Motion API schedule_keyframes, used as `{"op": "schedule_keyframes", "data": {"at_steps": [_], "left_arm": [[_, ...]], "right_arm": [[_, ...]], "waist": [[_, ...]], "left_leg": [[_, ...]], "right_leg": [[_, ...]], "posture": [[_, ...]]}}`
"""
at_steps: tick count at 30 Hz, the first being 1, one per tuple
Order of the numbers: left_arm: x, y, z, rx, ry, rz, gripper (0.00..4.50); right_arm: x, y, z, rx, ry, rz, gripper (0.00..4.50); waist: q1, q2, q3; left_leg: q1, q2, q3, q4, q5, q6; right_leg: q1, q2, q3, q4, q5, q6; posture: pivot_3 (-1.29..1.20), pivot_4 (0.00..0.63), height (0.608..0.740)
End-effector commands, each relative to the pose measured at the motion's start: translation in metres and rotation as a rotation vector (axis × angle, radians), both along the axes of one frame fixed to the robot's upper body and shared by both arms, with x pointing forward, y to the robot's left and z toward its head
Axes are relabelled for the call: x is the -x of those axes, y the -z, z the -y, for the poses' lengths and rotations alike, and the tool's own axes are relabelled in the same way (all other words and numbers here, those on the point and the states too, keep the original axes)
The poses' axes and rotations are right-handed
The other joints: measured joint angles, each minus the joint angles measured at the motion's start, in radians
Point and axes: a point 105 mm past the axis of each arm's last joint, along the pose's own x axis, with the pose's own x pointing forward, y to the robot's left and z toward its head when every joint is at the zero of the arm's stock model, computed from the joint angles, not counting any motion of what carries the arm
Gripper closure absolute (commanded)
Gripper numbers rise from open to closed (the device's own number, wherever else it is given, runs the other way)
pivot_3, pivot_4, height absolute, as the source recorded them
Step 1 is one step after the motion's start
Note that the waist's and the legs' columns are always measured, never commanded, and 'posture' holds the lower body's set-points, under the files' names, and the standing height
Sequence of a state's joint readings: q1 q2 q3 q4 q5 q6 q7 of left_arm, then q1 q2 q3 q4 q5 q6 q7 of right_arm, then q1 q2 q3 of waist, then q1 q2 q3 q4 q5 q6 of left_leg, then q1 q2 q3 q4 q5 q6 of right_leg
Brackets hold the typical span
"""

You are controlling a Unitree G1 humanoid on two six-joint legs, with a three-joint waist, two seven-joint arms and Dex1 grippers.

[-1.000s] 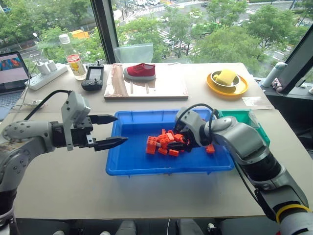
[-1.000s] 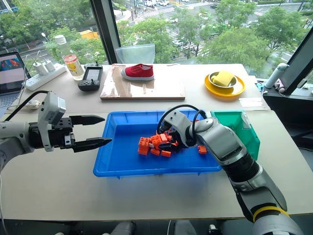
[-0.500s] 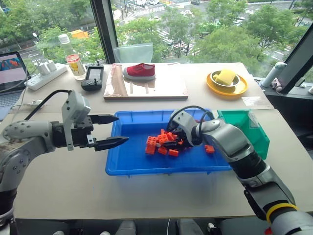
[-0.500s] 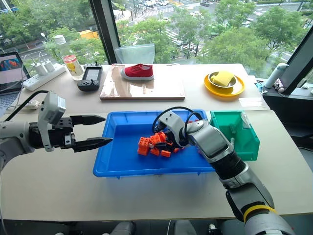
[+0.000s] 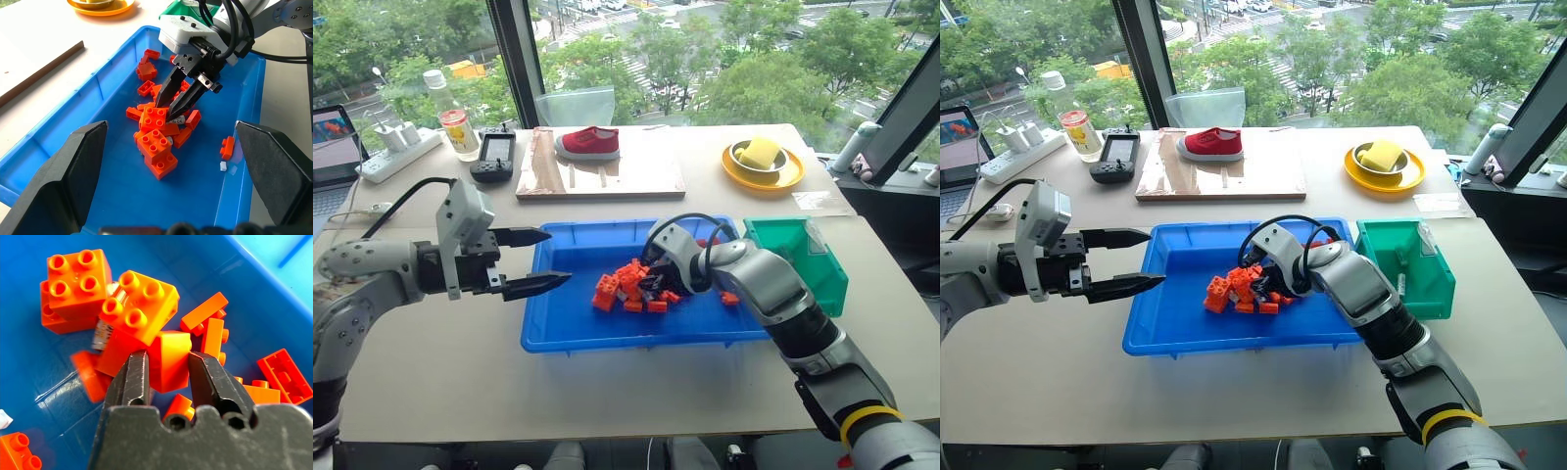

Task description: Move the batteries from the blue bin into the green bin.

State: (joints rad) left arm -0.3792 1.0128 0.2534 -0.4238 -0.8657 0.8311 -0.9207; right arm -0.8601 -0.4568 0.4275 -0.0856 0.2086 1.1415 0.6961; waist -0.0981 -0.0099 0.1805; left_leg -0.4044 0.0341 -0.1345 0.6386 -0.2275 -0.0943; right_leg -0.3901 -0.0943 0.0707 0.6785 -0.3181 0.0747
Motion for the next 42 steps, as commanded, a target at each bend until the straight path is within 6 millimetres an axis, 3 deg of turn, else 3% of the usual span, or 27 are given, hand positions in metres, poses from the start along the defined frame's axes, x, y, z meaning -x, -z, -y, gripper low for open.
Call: {"op": "schedule_keyframes", "data": {"at_steps": [1,10,14,17,20,22,26,32,35,37,39,42], "left_arm": [[0.003,-0.008,0.003,-0.005,0.017,0.04,0.0],[0.003,-0.008,0.004,-0.002,0.02,0.043,0.0],[0.004,-0.008,0.004,-0.002,0.023,0.042,0.0],[0.004,-0.008,0.004,-0.003,0.023,0.042,0.0],[0.005,-0.008,0.004,-0.003,0.023,0.041,0.0],[0.004,-0.008,0.004,-0.002,0.022,0.041,0.0],[0.004,-0.008,0.004,-0.005,0.023,0.041,0.0],[0.003,-0.009,0.005,-0.005,0.032,0.038,0.0],[0.002,-0.008,0.005,-0.007,0.034,0.039,0.0],[0.002,-0.007,0.005,-0.006,0.036,0.038,0.0],[0.002,-0.007,0.006,-0.007,0.038,0.037,0.0],[0.002,-0.007,0.007,-0.004,0.039,0.039,0.0]], "right_arm": [[0.001,-0.022,-0.011,-0.015,-0.057,0.081,3.28],[-0.002,-0.022,-0.007,0.003,-0.048,0.09,3.28],[-0.004,-0.034,0.005,-0.006,-0.016,0.116,3.28],[-0.008,-0.043,0.025,-0.007,0.05,0.14,3.28],[-0.012,-0.036,0.076,0.059,0.206,0.136,3.28],[-0.01,-0.034,0.089,0.067,0.244,0.132,3.28],[-0.004,-0.035,0.089,0.054,0.253,0.136,3.28],[0.0,-0.035,0.089,0.058,0.272,0.142,1.41],[0.0,-0.049,0.081,0.022,0.256,0.171,1.24],[0.001,-0.058,0.069,-0.005,0.219,0.189,1.24],[0.005,-0.062,0.043,-0.037,0.154,0.189,1.24],[0.015,-0.052,0.009,-0.055,0.058,0.153,1.24]], "waist": [[0.0,0.0,0.0],[0.0,0.0,0.0],[0.001,0.0,0.0],[0.003,0.0,0.0],[0.006,0.0,0.0],[0.013,0.0,0.0],[-0.004,0.0,0.0],[0.001,0.0,0.0],[0.003,0.0,0.0],[0.002,0.0,0.0],[-0.002,0.0,0.0],[-0.004,0.001,0.0]], "left_leg": [[0.0,0.0,0.0,0.0,0.0,0.0],[0.0,0.0,0.0,0.0,0.0,0.0],[0.0,0.0,0.0,0.0,0.0,0.0],[-0.001,0.0,0.0,0.0,0.0,0.0],[0.0,0.0,0.0,0.0,0.0,0.0],[0.0,0.0,0.0,0.0,0.0,0.0],[0.0,0.0,0.0,0.0,0.0,0.001],[0.0,0.0,0.0,0.001,-0.001,0.001],[0.0,0.0,0.0,0.001,0.0,0.001],[0.0,0.0,0.0,0.001,0.0,0.001],[0.0,0.0,0.0,0.001,0.0,0.001],[0.001,0.001,0.0,0.0,0.0,0.001]], "right_leg": [[0.0,0.0,0.0,0.0,0.0,0.0],[0.0,0.0,0.0,0.0,0.0,0.0],[0.0,0.0,0.0,0.0,0.0,0.0],[0.0,0.0,0.0,0.0,0.0,0.0],[0.0,0.0,0.0,0.0,0.0,0.0],[0.001,0.0,0.0,0.0,0.0,0.0],[-0.001,0.0,0.001,0.0,0.0,0.0],[0.0,0.001,0.001,0.0,0.0,0.0],[0.0,0.0,0.001,0.0,0.0,0.0],[0.0,0.0,0.001,0.0,0.0,0.0],[0.0,0.0,0.001,0.0,0.0,0.0],[-0.001,0.001,0.001,0.001,0.0,0.0]], "posture": [[0.0,0.15,0.74],[0.0,0.15,0.74],[0.0,0.15,0.74],[0.0,0.15,0.74],[0.0,0.15,0.74],[0.0,0.15,0.74],[0.0,0.15,0.74],[0.0,0.15,0.74],[0.0,0.15,0.74],[0.0,0.15,0.74],[0.0,0.15,0.74],[0.0,0.15,0.74]]}}
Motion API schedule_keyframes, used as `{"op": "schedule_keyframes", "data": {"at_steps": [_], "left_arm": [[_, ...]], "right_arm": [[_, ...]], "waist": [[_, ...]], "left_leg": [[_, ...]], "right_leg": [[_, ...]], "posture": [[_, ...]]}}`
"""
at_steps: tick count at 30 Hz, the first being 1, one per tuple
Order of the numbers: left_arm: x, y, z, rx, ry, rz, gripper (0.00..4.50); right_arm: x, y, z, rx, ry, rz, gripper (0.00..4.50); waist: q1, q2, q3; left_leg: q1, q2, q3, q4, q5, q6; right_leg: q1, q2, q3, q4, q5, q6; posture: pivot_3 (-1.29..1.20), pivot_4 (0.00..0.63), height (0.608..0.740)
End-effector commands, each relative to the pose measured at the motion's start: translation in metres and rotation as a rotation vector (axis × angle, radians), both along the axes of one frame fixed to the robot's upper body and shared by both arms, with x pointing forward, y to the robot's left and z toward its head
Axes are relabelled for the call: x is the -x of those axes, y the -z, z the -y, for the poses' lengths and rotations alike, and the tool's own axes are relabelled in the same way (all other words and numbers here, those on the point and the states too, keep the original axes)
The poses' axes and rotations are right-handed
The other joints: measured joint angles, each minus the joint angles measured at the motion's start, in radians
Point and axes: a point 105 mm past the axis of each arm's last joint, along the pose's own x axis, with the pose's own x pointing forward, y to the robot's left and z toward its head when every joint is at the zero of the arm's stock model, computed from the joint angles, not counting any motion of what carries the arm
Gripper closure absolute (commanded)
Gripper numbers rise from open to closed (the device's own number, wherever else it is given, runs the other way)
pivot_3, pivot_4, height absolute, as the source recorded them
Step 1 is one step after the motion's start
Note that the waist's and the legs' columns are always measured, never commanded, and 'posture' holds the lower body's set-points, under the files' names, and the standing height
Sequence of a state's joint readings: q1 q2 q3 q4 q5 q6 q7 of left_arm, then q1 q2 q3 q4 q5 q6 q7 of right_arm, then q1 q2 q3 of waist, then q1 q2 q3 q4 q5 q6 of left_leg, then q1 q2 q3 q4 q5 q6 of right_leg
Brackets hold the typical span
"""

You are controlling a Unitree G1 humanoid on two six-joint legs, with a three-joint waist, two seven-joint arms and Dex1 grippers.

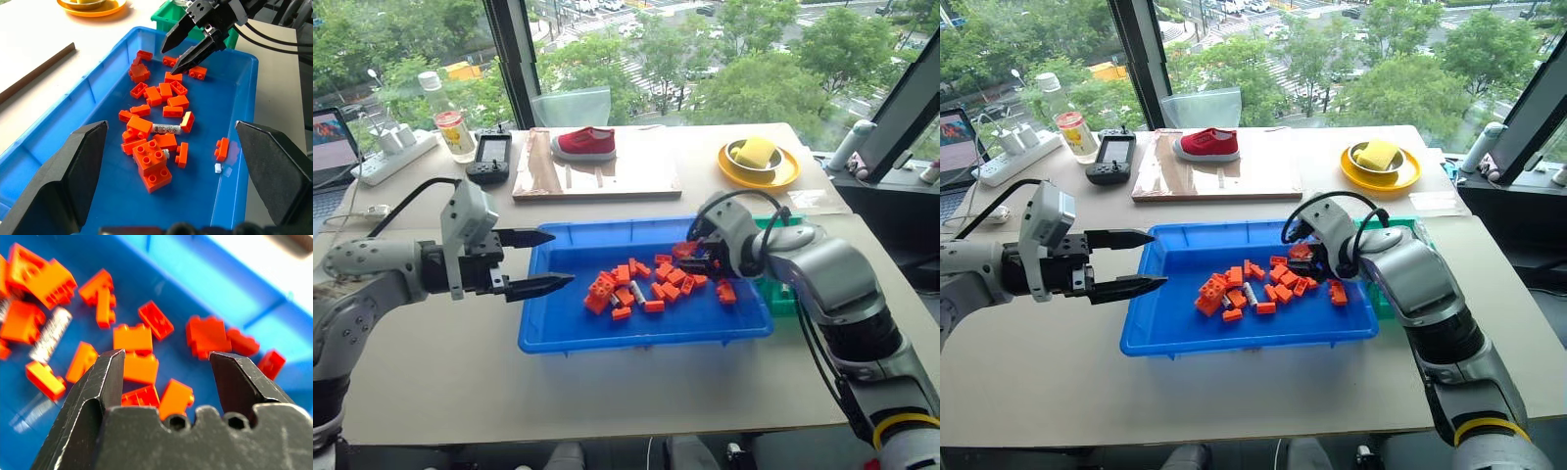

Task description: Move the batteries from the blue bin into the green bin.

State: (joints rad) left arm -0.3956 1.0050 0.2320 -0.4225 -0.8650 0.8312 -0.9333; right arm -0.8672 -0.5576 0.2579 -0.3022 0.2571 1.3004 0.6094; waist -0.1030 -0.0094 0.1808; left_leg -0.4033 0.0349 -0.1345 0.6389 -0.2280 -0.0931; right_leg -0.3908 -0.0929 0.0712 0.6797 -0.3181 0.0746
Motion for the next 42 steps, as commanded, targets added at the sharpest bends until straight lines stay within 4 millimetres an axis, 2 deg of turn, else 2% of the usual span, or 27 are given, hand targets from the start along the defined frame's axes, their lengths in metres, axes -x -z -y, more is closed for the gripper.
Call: {"op": "schedule_keyframes", "data": {"at_steps": [1,5,9,21,34,37,39,41,42], "left_arm": [[0.002,-0.008,0.003,-0.003,0.011,0.047,0.0],[0.003,-0.009,0.005,0.002,0.014,0.052,0.0],[0.002,-0.01,0.004,0.006,0.01,0.06,0.0],[0.003,-0.009,0.008,0.016,0.018,0.058,0.0],[0.004,-0.009,0.009,0.019,0.023,0.062,0.0],[0.004,-0.01,0.009,0.019,0.022,0.063,0.0],[0.004,-0.01,0.009,0.019,0.02,0.065,0.0],[0.004,-0.01,0.009,0.019,0.019,0.065,0.0],[0.004,-0.01,0.009,0.019,0.019,0.065,0.0]], "right_arm": [[0.015,0.005,-0.035,-0.005,-0.109,-0.009,1.24],[0.022,0.02,-0.056,-0.007,-0.136,-0.046,1.24],[0.017,0.033,-0.047,0.071,-0.114,-0.062,1.24],[0.019,0.051,-0.05,0.14,-0.174,-0.112,1.24],[0.005,0.067,-0.049,0.213,-0.209,-0.118,1.24],[0.003,0.067,-0.049,0.216,-0.216,-0.119,1.94],[0.003,0.067,-0.049,0.217,-0.22,-0.12,2.57],[0.003,0.068,-0.05,0.216,-0.224,-0.122,3.24],[0.004,0.068,-0.05,0.214,-0.23,-0.122,3.79]], "waist": [[0.002,0.0,0.0],[0.007,0.0,0.0],[0.01,0.0,0.0],[0.004,0.0,0.0],[0.004,0.0,0.0],[0.004,0.0,0.0],[0.004,0.0,0.0],[0.004,0.0,0.0],[0.004,0.0,0.0]], "left_leg": [[0.0,0.0,0.0,0.0,0.0,0.0],[-0.001,0.0,0.0,0.0,0.0,-0.001],[-0.001,-0.001,0.0,0.001,0.001,-0.002],[-0.001,0.0,0.0,0.0,0.0,-0.001],[0.0,0.0,0.0,0.0,0.0,-0.001],[0.0,0.0,0.0,0.0,0.0,-0.001],[0.0,0.0,0.0,0.0,0.0,-0.001],[0.0,0.0,0.0,0.0,0.0,-0.001],[0.0,0.0,0.0,0.0,0.0,-0.001]], "right_leg": [[0.0,0.0,0.0,0.0,0.0,0.0],[0.0,-0.001,0.0,0.0,0.0,0.0],[0.0,-0.001,-0.001,0.0,0.0,0.0],[0.0,0.0,0.0,0.0,0.0,0.0],[0.0,-0.001,0.0,0.0,0.0,0.0],[0.0,-0.001,0.0,0.0,0.0,0.0],[0.0,-0.001,0.0,0.0,0.0,0.0],[0.0,-0.001,0.0,0.0,0.0,0.0],[0.0,-0.001,0.0,0.0,0.0,0.0]], "posture": [[0.0,0.15,0.74],[0.0,0.15,0.74],[0.0,0.15,0.74],[0.0,0.15,0.74],[0.0,0.15,0.74],[0.0,0.15,0.74],[0.0,0.15,0.74],[0.0,0.15,0.74],[0.0,0.15,0.74]]}}
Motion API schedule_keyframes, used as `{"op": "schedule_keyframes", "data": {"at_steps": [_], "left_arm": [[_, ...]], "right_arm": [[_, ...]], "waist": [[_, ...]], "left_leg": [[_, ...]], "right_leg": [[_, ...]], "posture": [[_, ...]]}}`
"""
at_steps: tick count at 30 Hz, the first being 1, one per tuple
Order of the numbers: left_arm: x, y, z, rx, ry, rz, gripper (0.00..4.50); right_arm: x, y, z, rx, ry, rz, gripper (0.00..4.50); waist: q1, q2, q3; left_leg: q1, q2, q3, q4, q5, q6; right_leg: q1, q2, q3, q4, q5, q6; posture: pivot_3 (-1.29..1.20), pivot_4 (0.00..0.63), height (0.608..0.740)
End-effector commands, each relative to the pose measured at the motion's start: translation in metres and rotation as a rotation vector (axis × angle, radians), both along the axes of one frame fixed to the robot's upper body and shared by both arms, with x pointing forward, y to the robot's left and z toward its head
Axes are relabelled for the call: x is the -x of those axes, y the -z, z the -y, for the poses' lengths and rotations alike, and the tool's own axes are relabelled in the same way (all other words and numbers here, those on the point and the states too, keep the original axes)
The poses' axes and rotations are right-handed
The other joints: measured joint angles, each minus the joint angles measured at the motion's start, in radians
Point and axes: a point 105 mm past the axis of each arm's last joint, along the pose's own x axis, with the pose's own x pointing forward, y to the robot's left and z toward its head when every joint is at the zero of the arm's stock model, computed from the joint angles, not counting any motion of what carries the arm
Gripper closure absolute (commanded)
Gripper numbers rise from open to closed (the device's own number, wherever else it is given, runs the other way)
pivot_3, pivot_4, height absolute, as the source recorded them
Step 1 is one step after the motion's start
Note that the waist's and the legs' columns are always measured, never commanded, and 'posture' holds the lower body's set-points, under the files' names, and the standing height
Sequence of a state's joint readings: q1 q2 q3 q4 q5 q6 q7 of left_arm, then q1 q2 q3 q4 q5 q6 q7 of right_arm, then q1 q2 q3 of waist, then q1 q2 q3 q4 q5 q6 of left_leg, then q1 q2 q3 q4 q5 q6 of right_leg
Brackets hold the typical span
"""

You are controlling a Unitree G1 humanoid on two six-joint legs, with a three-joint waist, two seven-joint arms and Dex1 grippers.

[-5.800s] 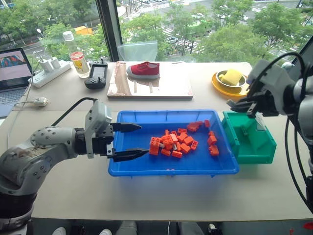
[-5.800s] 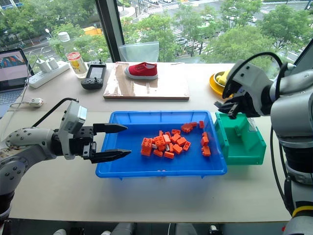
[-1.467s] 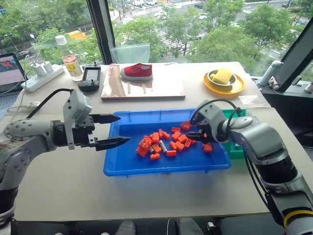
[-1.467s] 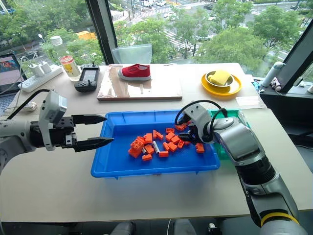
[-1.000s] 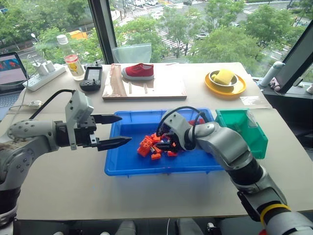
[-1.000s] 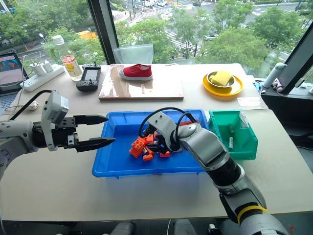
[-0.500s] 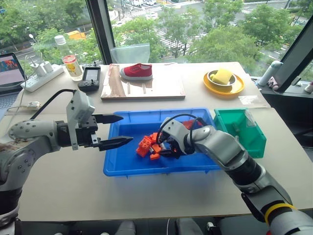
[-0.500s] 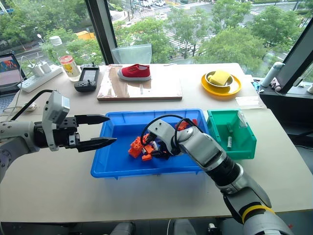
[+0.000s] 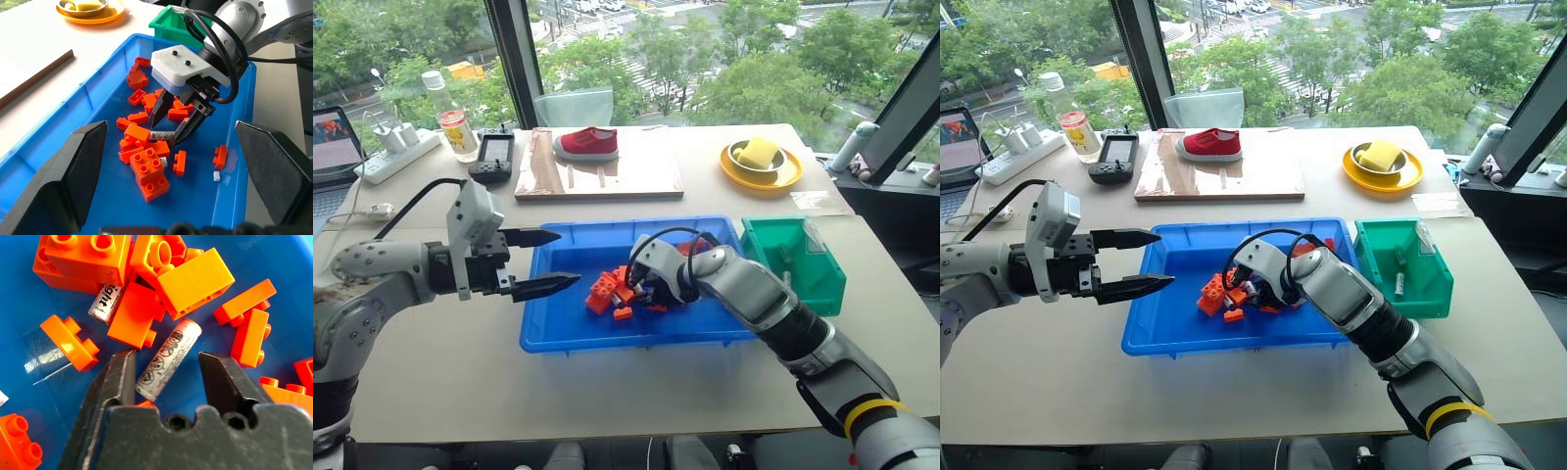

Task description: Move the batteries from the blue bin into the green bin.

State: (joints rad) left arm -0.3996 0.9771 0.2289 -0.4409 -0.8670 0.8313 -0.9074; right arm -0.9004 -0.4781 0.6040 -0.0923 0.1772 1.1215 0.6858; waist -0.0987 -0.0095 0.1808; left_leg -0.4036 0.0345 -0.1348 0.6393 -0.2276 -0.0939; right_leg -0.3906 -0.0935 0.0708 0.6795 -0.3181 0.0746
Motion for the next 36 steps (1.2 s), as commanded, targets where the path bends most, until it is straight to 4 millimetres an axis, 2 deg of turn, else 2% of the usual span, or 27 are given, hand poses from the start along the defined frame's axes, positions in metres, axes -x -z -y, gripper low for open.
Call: {"op": "schedule_keyframes", "data": {"at_steps": [1,10,15,17,20,22,24,28,30,32,33,36], "left_arm": [[0.004,-0.01,0.003,0.001,0.017,0.05,0.0],[0.004,-0.011,0.005,0.004,0.024,0.052,0.0],[0.004,-0.011,0.007,0.007,0.03,0.053,0.0],[0.004,-0.012,0.006,0.008,0.03,0.052,0.0],[0.004,-0.011,0.005,0.005,0.027,0.05,0.0],[0.003,-0.011,0.001,0.0,0.012,0.047,0.0],[0.001,-0.009,-0.004,-0.012,-0.006,0.045,0.0],[0.002,-0.009,-0.005,-0.012,-0.007,0.044,0.0],[0.002,-0.009,-0.003,-0.007,0.002,0.041,0.0],[0.003,-0.007,0.0,-0.002,0.016,0.037,0.0],[0.003,-0.007,0.001,-0.001,0.019,0.036,0.0],[0.002,-0.007,0.002,0.002,0.021,0.035,0.0]], "right_arm": [[0.0,-0.002,-0.002,0.002,-0.013,0.012,4.11],[-0.004,-0.009,0.0,-0.044,0.025,0.007,4.23],[-0.007,-0.05,0.008,-0.188,0.067,0.049,4.23],[0.002,-0.072,0.014,-0.247,0.054,0.062,4.23],[0.014,-0.095,0.021,-0.306,0.046,0.079,4.23],[0.023,-0.116,0.034,-0.357,0.062,0.102,4.23],[0.024,-0.128,0.067,-0.355,0.162,0.152,4.23],[0.01,-0.133,0.126,-0.295,0.415,0.236,4.23],[0.007,-0.134,0.162,-0.259,0.542,0.266,4.23],[0.011,-0.129,0.19,-0.205,0.623,0.275,4.23],[0.014,-0.121,0.205,-0.153,0.664,0.264,4.23],[0.021,-0.099,0.226,-0.062,0.714,0.222,4.23]], "waist": [[0.0,0.0,0.0],[0.0,0.0,0.0],[0.002,0.0,0.0],[0.002,0.0,0.0],[0.002,0.0,0.0],[0.002,0.0,0.0],[0.003,0.0,0.0],[0.015,0.0,0.0],[0.019,0.0,0.0],[0.026,0.0,0.0],[0.028,0.0,0.0],[0.03,0.0,0.0]], "left_leg": [[0.0,0.0,0.0,0.0,0.0,0.0],[0.0,0.0,0.0,0.0,0.0,0.0],[-0.001,0.0,0.0,0.0,0.0,0.0],[-0.001,0.0,0.0,0.0,0.0,0.0],[-0.001,0.0,0.0,0.0,0.0,0.0],[-0.001,0.0,0.0,0.0,0.0,0.0],[-0.001,0.0,0.0,0.0,0.0,0.0],[-0.001,-0.001,0.0,0.0,0.0,0.0],[-0.001,0.0,0.001,0.0,0.0,0.0],[-0.001,-0.001,0.001,0.0,0.0,0.001],[-0.001,-0.001,0.001,0.0,0.0,0.001],[-0.002,-0.001,0.002,0.0,-0.001,0.002]], "right_leg": [[0.0,0.0,0.0,0.0,0.0,0.0],[0.0,0.0,0.0,0.0,0.0,0.0],[0.0,0.0,0.0,0.0,0.0,0.0],[0.0,0.0,0.0,0.0,0.0,0.0],[0.0,0.0,0.0,0.0,0.0,0.0],[0.0,0.0,0.0,0.0,0.0,0.0],[0.0,0.0,0.0,0.0,0.0,0.0],[0.001,-0.001,0.0,-0.001,0.0,0.0],[0.001,-0.001,0.0,-0.001,0.0,0.0],[0.0,-0.001,0.0,-0.002,0.0,0.0],[0.0,-0.001,0.001,-0.002,0.0,0.0],[0.0,-0.001,0.001,-0.003,0.0,0.0]], "posture": [[0.0,0.15,0.74],[0.0,0.15,0.74],[0.0,0.15,0.74],[0.0,0.15,0.74],[0.0,0.15,0.74],[0.0,0.15,0.74],[0.0,0.15,0.74],[0.0,0.15,0.74],[0.0,0.15,0.74],[0.0,0.15,0.74],[0.0,0.15,0.74],[0.0,0.15,0.74]]}}
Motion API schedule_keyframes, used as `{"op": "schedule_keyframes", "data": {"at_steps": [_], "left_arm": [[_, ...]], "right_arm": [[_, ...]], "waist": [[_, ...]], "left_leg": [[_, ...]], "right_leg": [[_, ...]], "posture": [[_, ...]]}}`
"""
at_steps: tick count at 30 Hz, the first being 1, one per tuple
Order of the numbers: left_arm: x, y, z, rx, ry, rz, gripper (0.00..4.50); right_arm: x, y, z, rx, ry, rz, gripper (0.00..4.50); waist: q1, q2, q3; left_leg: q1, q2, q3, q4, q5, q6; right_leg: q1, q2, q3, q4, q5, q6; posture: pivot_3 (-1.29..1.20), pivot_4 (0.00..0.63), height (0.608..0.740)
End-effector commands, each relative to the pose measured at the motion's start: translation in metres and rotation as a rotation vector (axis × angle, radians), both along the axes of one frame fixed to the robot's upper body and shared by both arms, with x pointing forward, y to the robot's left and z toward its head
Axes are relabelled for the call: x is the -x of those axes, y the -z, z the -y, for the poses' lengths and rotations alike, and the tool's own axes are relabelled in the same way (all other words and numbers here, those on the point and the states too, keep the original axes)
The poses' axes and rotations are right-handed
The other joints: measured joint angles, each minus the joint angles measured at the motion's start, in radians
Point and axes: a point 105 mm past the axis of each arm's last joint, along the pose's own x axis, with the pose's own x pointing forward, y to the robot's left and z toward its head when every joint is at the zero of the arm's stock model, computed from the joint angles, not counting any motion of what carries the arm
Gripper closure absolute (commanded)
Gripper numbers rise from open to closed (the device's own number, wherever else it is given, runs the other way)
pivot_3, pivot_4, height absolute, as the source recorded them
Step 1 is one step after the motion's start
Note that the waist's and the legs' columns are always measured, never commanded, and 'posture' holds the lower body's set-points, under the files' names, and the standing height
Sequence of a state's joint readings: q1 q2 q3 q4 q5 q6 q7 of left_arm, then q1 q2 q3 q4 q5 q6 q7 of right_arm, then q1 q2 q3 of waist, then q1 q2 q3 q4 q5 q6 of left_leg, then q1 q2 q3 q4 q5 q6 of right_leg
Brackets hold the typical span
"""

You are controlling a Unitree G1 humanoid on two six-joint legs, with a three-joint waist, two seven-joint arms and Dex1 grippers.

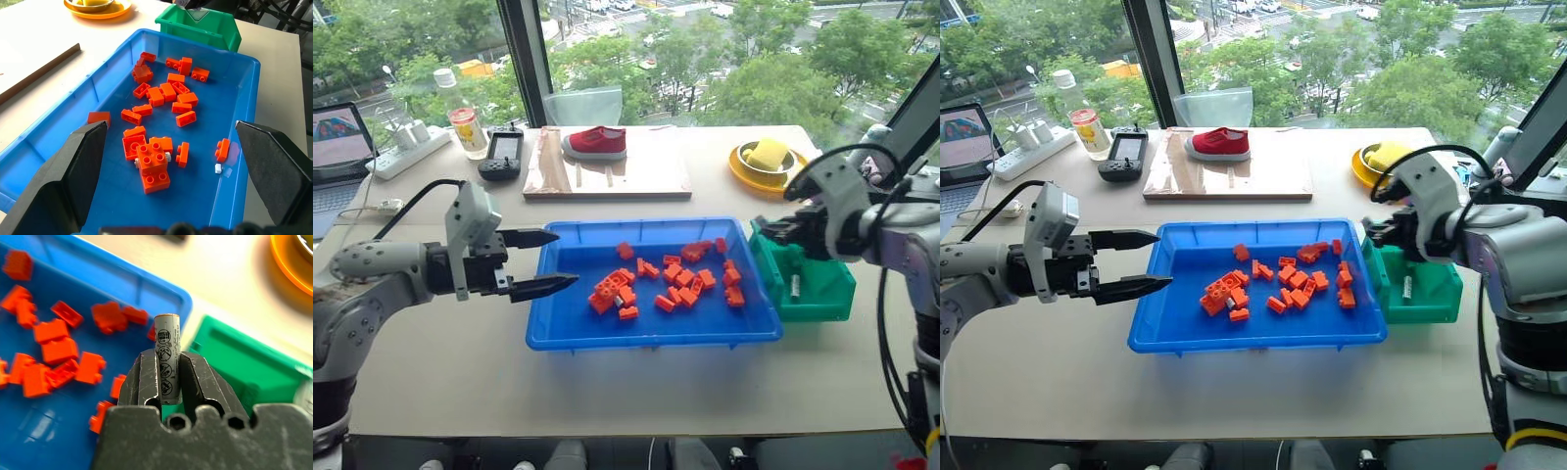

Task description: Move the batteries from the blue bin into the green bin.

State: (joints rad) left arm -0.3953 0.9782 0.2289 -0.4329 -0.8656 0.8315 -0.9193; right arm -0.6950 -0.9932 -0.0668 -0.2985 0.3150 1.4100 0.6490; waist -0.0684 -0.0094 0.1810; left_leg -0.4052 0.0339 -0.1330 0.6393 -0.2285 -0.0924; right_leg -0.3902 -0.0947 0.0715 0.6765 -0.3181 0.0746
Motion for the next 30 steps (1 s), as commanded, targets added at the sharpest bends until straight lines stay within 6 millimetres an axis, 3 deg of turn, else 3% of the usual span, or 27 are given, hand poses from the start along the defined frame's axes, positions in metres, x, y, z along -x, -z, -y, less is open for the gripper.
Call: {"op": "schedule_keyframes", "data": {"at_steps": [1,5,7,15,16,20,23,25,30], "left_arm": [[0.002,-0.008,0.004,0.001,0.018,0.047,0.0],[0.003,-0.009,0.004,0.004,0.02,0.047,0.0],[0.002,-0.008,0.002,-0.002,0.01,0.047,0.0],[0.002,-0.009,-0.001,-0.011,0.006,0.053,0.0],[0.002,-0.009,0.0,-0.009,0.008,0.052,0.0],[0.001,-0.007,-0.003,-0.013,-0.003,0.045,0.0],[-0.001,-0.007,-0.011,-0.021,-0.032,0.038,0.0],[-0.002,-0.004,-0.022,-0.041,-0.069,0.026,0.0],[0.0,0.006,-0.043,-0.122,-0.124,-0.002,0.0]], "right_arm": [[0.006,0.002,0.017,0.063,0.032,0.019,4.23],[0.009,0.006,0.019,0.057,0.044,0.011,4.23],[0.009,0.011,0.02,0.064,0.05,0.0,3.23],[0.006,0.01,0.024,0.071,0.068,0.014,0.6],[0.006,0.007,0.024,0.07,0.074,0.026,0.35],[0.002,-0.016,0.02,0.061,0.071,0.104,0.35],[0.001,-0.04,-0.015,-0.002,-0.069,0.169,0.35],[0.003,-0.049,-0.061,-0.05,-0.253,0.188,0.35],[0.006,-0.034,-0.137,-0.088,-0.505,0.129,0.35]], "waist": [[0.0,0.0,0.0],[-0.011,0.001,0.001],[-0.009,0.001,0.001],[0.001,0.001,0.001],[0.0,0.001,0.001],[-0.002,0.001,0.001],[-0.009,0.002,0.001],[-0.015,0.002,0.001],[-0.026,0.002,0.001]], "left_leg": [[0.0,0.0,0.0,0.0,0.0,0.0],[0.001,0.0,0.001,0.0,0.0,0.0],[0.001,0.0,0.001,0.0,0.0,0.0],[0.0,0.0,0.001,0.001,0.0,0.0],[0.0,0.0,0.001,0.001,0.0,0.0],[0.0,0.0,0.001,0.001,0.0,0.0],[0.0,0.0,0.001,0.001,0.0,0.0],[0.001,0.001,0.001,0.001,0.0,0.0],[0.001,0.001,0.0,0.0,0.0,0.0]], "right_leg": [[0.0,0.0,0.0,0.0,0.0,0.0],[0.0,0.0,0.002,0.001,0.0,0.0],[0.0,0.0,0.001,0.001,0.0,0.0],[0.0,0.0,0.001,0.0,0.0,0.0],[0.0,0.0,0.001,0.0,0.0,0.0],[0.0,0.0,0.001,0.0,0.0,0.0],[0.0,0.0,0.001,0.0,0.0,0.0],[0.0,0.001,0.001,0.0,0.0,0.0],[0.0,0.001,0.0,0.001,0.0,0.0]], "posture": [[0.0,0.15,0.74],[0.0,0.15,0.74],[0.0,0.15,0.74],[0.0,0.15,0.74],[0.0,0.15,0.74],[0.0,0.15,0.74],[0.0,0.15,0.74],[0.0,0.15,0.74],[0.0,0.15,0.74]]}}
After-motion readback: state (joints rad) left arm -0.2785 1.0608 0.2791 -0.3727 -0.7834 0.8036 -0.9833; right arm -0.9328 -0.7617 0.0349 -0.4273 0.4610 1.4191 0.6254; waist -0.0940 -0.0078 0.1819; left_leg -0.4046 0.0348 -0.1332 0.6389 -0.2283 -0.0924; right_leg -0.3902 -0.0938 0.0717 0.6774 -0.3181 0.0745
